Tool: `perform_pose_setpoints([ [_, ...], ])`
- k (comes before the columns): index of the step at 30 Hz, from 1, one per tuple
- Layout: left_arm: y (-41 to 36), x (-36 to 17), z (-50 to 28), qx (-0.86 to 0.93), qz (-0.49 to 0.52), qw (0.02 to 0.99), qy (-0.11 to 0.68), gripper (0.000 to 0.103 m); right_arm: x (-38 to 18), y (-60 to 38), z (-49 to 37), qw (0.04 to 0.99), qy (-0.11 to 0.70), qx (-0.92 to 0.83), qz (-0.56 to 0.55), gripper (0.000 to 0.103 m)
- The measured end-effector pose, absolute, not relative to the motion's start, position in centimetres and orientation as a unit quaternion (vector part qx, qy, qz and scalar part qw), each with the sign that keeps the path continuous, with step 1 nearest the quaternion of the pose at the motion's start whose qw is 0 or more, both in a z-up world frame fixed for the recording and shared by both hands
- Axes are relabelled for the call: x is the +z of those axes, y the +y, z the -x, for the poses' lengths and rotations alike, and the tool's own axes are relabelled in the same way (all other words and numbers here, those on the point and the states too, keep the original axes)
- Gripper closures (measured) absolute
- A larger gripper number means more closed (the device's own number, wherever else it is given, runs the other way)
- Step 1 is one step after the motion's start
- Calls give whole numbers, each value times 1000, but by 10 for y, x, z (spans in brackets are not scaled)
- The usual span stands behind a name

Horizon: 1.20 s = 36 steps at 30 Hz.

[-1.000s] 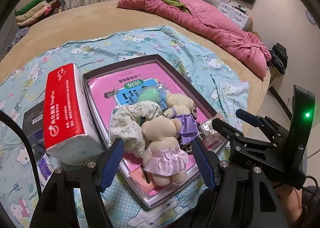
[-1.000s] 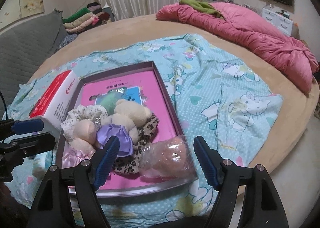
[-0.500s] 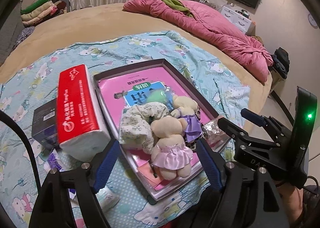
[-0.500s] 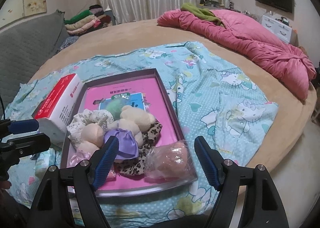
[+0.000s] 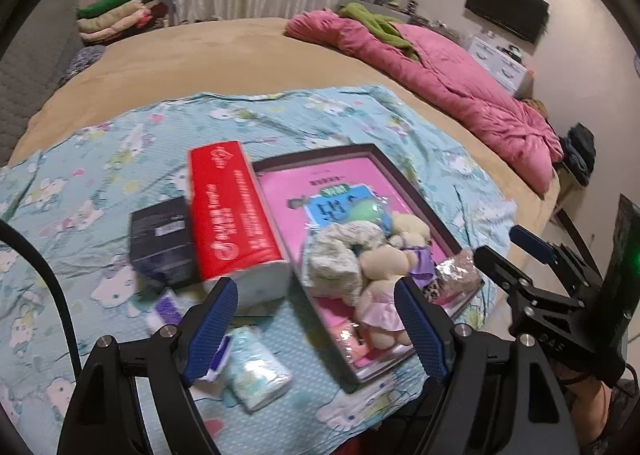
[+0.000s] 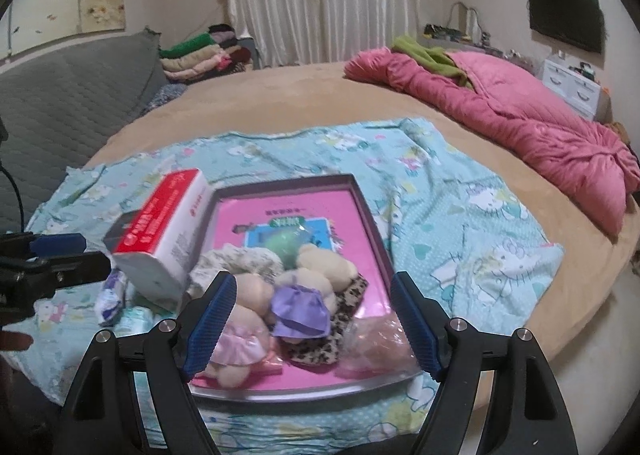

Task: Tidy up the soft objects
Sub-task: 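Move both open tools back to the remaining packs beside the tray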

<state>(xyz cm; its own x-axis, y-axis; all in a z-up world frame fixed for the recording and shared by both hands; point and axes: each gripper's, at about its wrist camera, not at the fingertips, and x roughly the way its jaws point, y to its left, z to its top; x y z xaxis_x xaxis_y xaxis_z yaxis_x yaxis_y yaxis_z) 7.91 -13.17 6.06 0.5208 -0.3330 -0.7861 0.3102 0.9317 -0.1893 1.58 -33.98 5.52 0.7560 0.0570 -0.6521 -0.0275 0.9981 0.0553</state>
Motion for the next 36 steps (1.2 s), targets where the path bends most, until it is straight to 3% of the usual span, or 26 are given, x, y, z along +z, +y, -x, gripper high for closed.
perform_pose_setpoints([
  [19, -41, 97, -63, -121, 57, 894, 427, 23, 94, -262, 4, 943, 313, 111, 17, 22],
  [36, -9, 89, -42, -105, 73, 894, 430, 23, 91, -192, 17, 926, 324, 183, 59, 21],
])
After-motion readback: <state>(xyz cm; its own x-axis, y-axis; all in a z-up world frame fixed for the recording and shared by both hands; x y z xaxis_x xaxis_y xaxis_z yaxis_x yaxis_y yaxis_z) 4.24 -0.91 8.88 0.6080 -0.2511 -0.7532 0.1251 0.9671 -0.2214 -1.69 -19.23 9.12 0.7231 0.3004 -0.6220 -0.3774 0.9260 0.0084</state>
